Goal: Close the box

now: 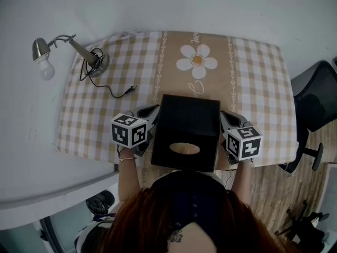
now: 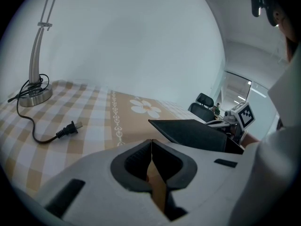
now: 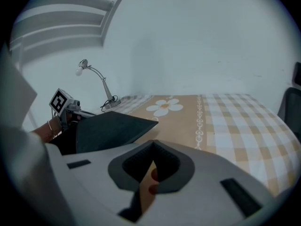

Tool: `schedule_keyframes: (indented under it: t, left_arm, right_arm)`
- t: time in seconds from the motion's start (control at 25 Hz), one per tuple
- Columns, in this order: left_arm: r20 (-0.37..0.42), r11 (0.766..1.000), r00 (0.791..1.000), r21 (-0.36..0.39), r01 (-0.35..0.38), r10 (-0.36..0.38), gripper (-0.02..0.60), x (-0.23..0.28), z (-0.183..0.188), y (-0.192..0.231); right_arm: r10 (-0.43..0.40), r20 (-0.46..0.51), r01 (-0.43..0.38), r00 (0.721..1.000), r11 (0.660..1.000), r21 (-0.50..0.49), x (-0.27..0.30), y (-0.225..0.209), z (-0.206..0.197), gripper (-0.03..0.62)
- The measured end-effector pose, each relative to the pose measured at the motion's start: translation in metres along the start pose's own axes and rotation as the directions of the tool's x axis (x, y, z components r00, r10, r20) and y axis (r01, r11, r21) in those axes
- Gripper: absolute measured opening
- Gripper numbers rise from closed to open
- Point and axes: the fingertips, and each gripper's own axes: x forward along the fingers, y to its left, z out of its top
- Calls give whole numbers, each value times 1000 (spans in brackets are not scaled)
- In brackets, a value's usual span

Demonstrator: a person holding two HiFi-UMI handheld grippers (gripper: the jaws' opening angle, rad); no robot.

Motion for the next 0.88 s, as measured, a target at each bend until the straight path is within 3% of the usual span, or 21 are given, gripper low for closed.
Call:
schedule_keyframes:
  t: [0.88]
  left_arm:
    - [97,996,995,76,-41,33,28,-14,42,-6]
  right_arm:
    - [-53,95,59,994,997,-55,-18,0,38,17]
